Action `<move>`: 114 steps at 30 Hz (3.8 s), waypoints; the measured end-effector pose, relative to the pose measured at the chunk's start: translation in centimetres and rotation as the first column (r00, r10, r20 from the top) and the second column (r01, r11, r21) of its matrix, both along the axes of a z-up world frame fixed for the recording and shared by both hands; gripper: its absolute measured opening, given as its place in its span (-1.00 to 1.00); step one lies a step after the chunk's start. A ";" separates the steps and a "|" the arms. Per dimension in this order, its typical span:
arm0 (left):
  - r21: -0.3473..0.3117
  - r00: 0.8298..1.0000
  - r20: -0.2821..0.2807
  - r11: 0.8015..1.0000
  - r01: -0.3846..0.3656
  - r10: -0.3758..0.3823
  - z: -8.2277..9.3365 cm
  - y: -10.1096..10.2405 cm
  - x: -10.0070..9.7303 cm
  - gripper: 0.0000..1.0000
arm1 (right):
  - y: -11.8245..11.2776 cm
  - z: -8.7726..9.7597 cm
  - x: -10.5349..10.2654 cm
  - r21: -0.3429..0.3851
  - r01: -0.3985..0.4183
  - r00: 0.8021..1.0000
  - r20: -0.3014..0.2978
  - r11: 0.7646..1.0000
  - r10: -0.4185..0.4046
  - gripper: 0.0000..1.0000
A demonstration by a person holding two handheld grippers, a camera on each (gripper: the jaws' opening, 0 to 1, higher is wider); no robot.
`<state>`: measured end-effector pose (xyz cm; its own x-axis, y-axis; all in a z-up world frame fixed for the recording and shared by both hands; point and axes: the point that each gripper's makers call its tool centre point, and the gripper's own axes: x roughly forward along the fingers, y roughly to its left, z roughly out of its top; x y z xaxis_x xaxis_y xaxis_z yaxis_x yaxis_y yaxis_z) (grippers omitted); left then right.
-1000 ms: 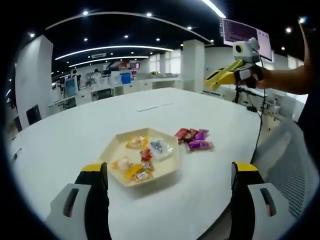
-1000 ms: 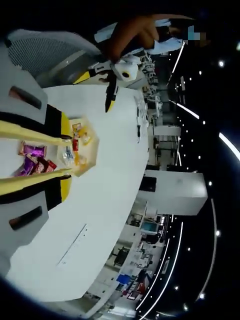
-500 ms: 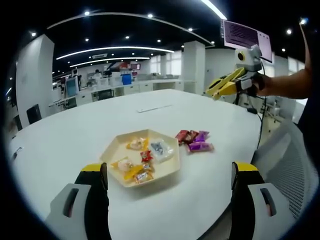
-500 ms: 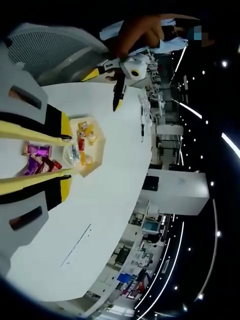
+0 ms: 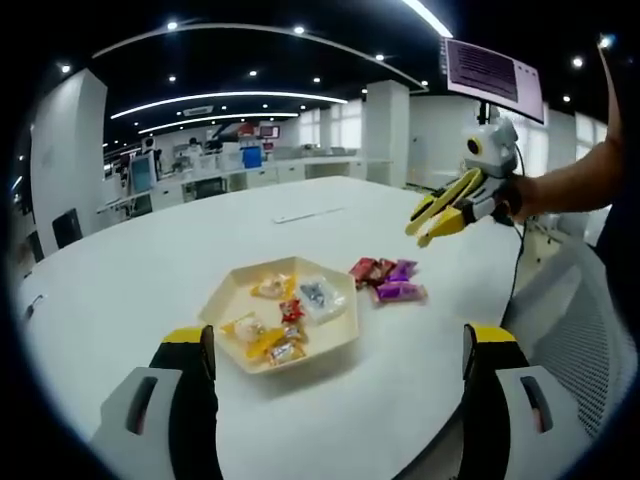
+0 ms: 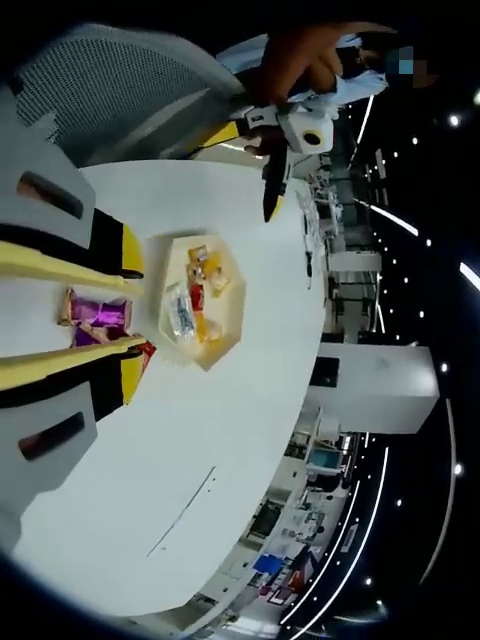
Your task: Place the target food into the container with the food tongs after gripping and lifting it, then release it inside without dropping or visibly crushing the food.
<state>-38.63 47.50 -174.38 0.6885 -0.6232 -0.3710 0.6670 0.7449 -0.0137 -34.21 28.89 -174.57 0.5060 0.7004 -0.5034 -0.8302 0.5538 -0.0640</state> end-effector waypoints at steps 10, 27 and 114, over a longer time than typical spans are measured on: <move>0.001 1.000 -0.002 1.000 -0.003 0.003 -0.1 0.1 0.1 0.99 | 0.3 -3.7 0.3 -0.047 -0.005 0.999 -0.045 0.999 0.003 -0.47; 0.002 1.000 -0.012 1.000 -0.001 0.001 -0.3 0.0 0.0 0.98 | 0.7 -7.0 1.2 -0.093 0.040 0.994 -0.097 0.995 -0.049 -0.46; -0.004 1.000 -0.008 1.000 0.005 -0.005 -0.1 -0.1 -0.1 0.99 | 1.5 3.7 3.4 -0.113 0.034 0.995 -0.094 0.993 -0.045 -0.53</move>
<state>-38.68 47.35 -174.52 0.6820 -0.6283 -0.3742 0.6709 0.7412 -0.0217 -30.85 30.41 -170.89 0.4775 0.6175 -0.6251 -0.8130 0.5804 -0.0477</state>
